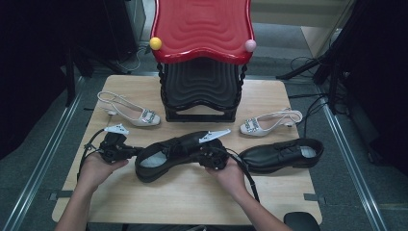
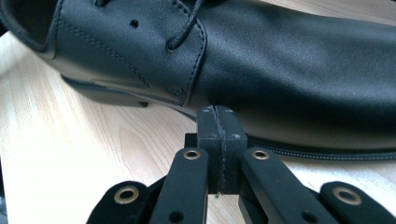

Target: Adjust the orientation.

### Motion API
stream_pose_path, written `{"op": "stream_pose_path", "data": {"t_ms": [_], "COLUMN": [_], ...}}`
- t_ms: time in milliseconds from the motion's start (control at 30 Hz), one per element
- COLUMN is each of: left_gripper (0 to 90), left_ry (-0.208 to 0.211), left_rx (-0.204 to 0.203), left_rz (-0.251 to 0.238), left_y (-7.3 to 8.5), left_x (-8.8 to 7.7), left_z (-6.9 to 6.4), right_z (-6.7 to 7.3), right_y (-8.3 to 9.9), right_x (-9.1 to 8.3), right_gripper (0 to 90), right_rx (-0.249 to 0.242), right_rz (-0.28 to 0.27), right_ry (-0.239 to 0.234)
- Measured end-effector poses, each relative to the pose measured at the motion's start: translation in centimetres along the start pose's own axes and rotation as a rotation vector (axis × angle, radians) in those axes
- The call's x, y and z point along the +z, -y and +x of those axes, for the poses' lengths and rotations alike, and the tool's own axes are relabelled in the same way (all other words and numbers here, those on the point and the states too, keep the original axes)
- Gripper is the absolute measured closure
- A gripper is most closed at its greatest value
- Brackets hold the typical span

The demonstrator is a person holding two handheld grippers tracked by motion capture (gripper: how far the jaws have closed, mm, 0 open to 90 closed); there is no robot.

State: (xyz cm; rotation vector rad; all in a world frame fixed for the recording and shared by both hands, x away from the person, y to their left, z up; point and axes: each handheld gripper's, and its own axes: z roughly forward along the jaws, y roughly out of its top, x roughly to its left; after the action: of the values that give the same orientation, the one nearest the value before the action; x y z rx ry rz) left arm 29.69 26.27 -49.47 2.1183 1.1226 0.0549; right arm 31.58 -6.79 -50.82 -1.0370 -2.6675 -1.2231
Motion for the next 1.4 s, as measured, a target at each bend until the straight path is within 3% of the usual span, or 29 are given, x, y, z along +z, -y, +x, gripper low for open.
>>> {"op": "stream_pose_path", "data": {"t_ms": [167, 300, 367, 500, 700, 900, 967, 1067, 1200, 1400], "left_gripper": [89.8, 89.8, 89.8, 89.9, 89.9, 89.8, 89.8, 89.8, 89.9, 89.8], "left_ry": [0.025, 0.029, 0.030, 0.041, 0.039, 0.053, 0.064, 0.060, 0.115, 0.157], "left_rx": [-0.021, -0.001, 0.005, -0.021, 0.011, 0.005, 0.001, 0.010, 0.004, 0.039], "left_rz": [-0.021, -0.009, -0.009, -0.014, 0.006, 0.018, 0.021, 0.024, 0.035, 0.043], "left_y": [0.3, 0.4, 0.3, -0.2, -0.2, 0.2, 0.3, 0.2, 0.1, -0.2], "left_x": [-0.2, 0.0, 0.3, 1.1, 1.3, 1.2, 1.3, 1.3, 1.9, 2.7], "left_z": [-1.3, -2.3, -2.5, -2.3, -3.3, -4.2, -4.5, -4.9, -5.3, -6.4], "right_z": [-0.5, -1.0, -1.2, -1.1, -1.2, -1.2, -0.9, -0.6, -0.8, -1.4], "right_y": [-0.3, -0.6, -0.7, -0.9, -0.9, -0.6, -0.6, -0.6, -0.6, -0.3], "right_x": [-0.2, -0.3, -0.3, -0.1, -0.2, -0.5, -0.5, -0.4, -0.7, -1.1], "right_gripper": [90.0, 90.0, 90.0, 90.0, 90.0, 90.0, 90.0, 90.0, 90.0, 90.0], "right_rx": [0.002, 0.014, 0.016, 0.009, 0.015, 0.031, 0.015, -0.005, 0.002, 0.024], "right_rz": [-0.002, 0.004, 0.003, 0.007, 0.009, 0.016, 0.020, 0.024, 0.023, 0.016], "right_ry": [-0.009, -0.013, -0.021, -0.021, -0.010, -0.029, -0.038, -0.013, -0.016, -0.005]}}
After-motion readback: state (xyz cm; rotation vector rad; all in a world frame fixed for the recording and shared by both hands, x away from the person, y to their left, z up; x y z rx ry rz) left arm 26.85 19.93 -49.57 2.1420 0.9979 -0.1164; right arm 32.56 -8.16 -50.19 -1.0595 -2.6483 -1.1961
